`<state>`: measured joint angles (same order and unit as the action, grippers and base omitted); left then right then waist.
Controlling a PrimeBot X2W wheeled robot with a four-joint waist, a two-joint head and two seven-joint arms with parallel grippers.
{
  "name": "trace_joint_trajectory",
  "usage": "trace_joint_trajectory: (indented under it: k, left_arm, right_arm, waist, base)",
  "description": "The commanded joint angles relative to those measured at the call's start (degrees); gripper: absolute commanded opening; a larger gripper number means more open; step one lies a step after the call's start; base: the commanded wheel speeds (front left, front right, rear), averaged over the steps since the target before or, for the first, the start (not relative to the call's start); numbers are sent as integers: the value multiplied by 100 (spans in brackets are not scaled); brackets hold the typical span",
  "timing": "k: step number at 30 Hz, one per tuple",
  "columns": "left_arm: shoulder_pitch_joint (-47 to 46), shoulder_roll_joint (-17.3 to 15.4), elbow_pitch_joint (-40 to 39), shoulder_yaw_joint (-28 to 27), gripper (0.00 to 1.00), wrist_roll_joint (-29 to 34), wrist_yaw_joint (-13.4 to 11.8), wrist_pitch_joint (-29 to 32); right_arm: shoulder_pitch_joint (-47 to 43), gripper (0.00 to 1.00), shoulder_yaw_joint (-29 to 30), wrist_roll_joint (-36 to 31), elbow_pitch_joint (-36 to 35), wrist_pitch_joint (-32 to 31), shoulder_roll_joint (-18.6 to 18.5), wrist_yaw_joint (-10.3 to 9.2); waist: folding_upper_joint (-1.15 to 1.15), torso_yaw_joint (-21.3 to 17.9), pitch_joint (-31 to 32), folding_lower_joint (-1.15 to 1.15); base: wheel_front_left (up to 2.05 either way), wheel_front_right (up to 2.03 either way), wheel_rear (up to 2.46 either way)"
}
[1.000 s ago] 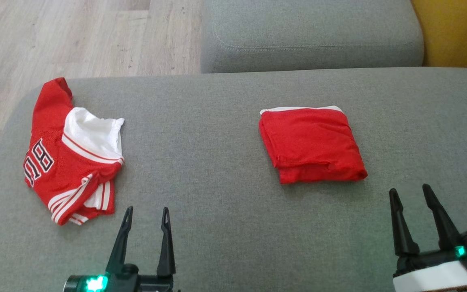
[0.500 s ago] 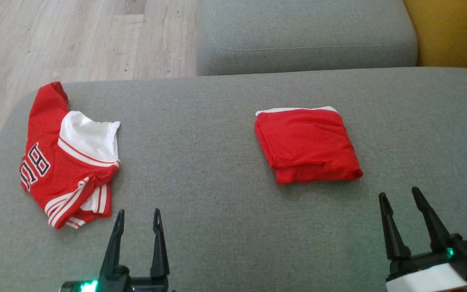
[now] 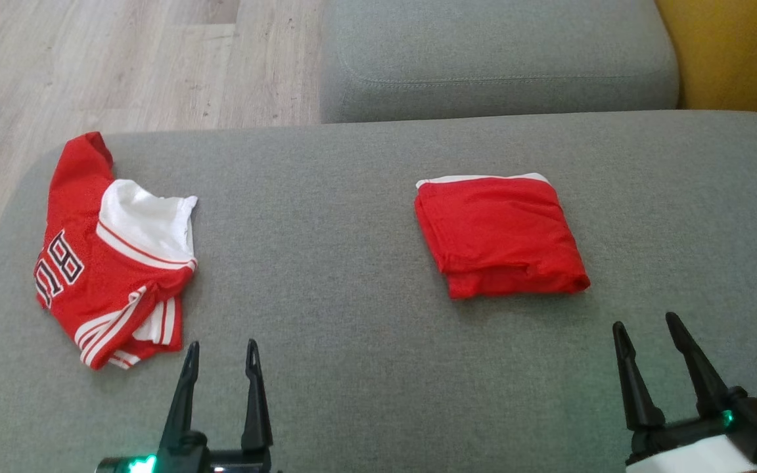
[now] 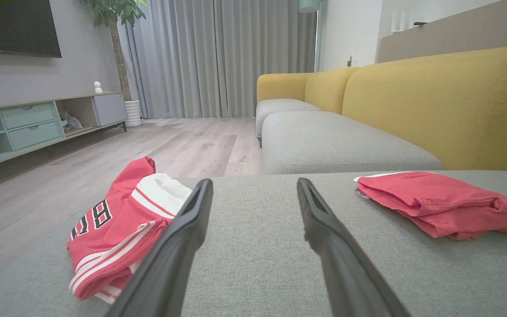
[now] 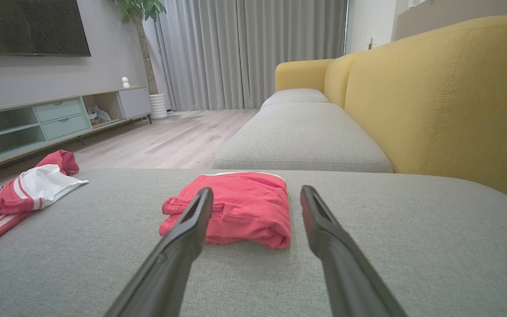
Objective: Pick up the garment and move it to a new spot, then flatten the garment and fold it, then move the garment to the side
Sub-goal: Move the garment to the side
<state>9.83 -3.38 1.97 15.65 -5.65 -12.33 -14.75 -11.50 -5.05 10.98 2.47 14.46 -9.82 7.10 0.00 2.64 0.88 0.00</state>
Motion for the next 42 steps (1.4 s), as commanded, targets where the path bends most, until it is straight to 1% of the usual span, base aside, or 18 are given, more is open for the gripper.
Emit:
trace_joint_trajectory:
  k: [1,9,10,14,18,24,28,30,31,32,33,34,37,42]
  left_arm:
    - [-179,49,-214,-183,100,-42,20,-25]
    - [-234,49,-388,-129,100,-46,40,-25]
    - [-278,49,-497,-93,100,-157,79,-25]
    - [-484,49,-600,-30,100,-40,33,-25]
    - [-716,50,-653,97,100,56,-34,-25]
    - [-1043,50,-592,294,100,133,-139,-25]
    - [-1205,50,-568,386,100,135,-207,-25]
    - [-1267,50,-551,435,100,112,-239,-25]
    - [-1294,50,-539,457,100,104,-253,-25]
    - [-1318,50,-528,473,100,94,-269,-25]
    - [-1339,50,-521,485,100,87,-287,-25]
    - [-1357,50,-520,491,100,84,-308,-25]
    - [-1393,50,-526,473,100,74,-367,-25]
    - [-1493,50,-555,426,100,138,-345,-25]
  right_arm:
    - [116,100,-101,-70,-154,53,-153,39]
    - [256,100,-90,-49,163,53,-229,39]
    - [442,100,-120,-87,290,53,-328,39]
    - [1056,100,-244,-124,819,53,-585,39]
    - [1906,100,-213,250,1560,27,-738,39]
    - [3280,100,-424,964,2647,-690,-1008,39]
    - [3867,100,-843,1390,3267,-1341,-1136,39]
    - [4046,100,-1093,1674,3465,-1545,-1125,39]
    - [4100,87,-1225,1842,3541,-1655,-1115,39]
    - [4139,45,-1361,1980,3598,-1747,-1126,39]
    - [4171,12,-1509,2089,3628,-1809,-1156,39]
    - [4196,0,-1641,2184,3632,-1828,-1195,39]
    - [4274,0,-1868,2431,3601,-1701,-1372,39]
    - [4391,0,-2122,2529,3508,-1499,-1931,39]
  waist:
    - [0,15,-7,0]
    - [0,88,-168,0]
    - [0,101,-326,0]
    - [0,152,-706,0]
    - [0,226,-1085,0]
    - [0,379,-1483,0]
    - [0,478,-1655,0]
    - [0,519,-1724,0]
    - [0,534,-1756,0]
    - [0,541,-1782,0]
    - [0,542,-1807,0]
    - [0,531,-1830,0]
    - [0,419,-1914,0]
    - [0,4,-2151,0]
  base:
    - [0,0,0]
    - [0,0,0]
    - [0,0,0]
    - [0,0,0]
    - [0,0,0]
    - [0,0,0]
    - [0,0,0]
    - [0,0,0]
    - [0,0,0]
    - [0,0,0]
    - [0,0,0]
    - [0,0,0]
    - [0,0,0]
    - [0,0,0]
